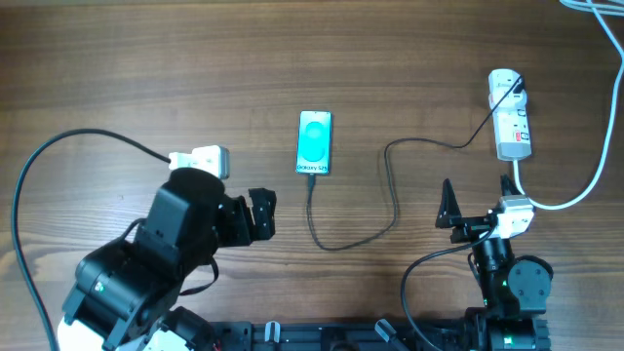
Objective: Plug charger to phone and switch on socket
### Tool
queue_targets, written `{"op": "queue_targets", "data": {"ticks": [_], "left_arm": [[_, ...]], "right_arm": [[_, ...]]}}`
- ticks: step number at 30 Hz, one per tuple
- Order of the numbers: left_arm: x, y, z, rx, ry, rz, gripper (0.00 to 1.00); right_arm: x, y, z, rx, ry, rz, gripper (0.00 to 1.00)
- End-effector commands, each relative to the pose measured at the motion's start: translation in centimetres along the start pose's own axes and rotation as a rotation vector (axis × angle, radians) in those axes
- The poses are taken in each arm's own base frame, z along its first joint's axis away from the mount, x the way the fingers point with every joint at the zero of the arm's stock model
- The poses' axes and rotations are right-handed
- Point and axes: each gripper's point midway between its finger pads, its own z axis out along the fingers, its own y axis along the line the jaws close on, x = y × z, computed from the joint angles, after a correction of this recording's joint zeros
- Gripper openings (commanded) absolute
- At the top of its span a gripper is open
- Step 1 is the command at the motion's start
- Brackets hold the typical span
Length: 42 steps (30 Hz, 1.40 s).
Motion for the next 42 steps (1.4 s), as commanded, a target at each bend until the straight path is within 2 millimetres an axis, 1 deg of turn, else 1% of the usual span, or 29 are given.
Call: {"op": "queue_targets", "data": {"ticks": [1,3,4,6,11,14,21,26,34,42], "left_arm": [[0.3,0.0,0.9,0.082,-0.024,0.038,1.0],[0.5,-0.9,1.7,0.185,-0.058,0.125,1.0],[0.5,-1.5,2.2,0.267,-0.102,0.188,1.0],[0.2,-2.1,2.6,0.356,-0.177,0.237,1.0],[-0.2,-1.4,2.9,0.449,-0.347,0.247,1.0],[0.1,-0.2,3.2,0.448,-0.417,0.244,1.0],[1.7,2.8,4.3,0.399,-0.482,0.211,1.0],[2.1,3.9,4.5,0.381,-0.515,0.197,1.0],[1.4,4.8,4.0,0.365,-0.627,0.212,1.0],[0.4,4.5,2.4,0.381,-0.78,0.273,1.0]], "right_arm": [[-0.4,-0.1,-0.1,0.002,-0.016,-0.013,1.0],[-0.4,-0.1,-0.1,0.002,-0.016,-0.012,1.0],[-0.4,-0.1,-0.1,0.002,-0.016,-0.013,1.0],[-0.4,-0.1,-0.1,0.002,-0.016,-0.012,1.0],[-0.4,-0.1,-0.1,0.002,-0.016,-0.013,1.0],[-0.4,-0.1,-0.1,0.002,-0.016,-0.013,1.0],[-0.4,-0.1,-0.1,0.002,-0.016,-0.012,1.0],[-0.4,-0.1,-0.1,0.002,-0.016,-0.012,1.0],[-0.4,-0.1,-0.1,0.002,-0.016,-0.012,1.0],[-0.4,-0.1,-0.1,0.002,-0.016,-0.012,1.0]]}}
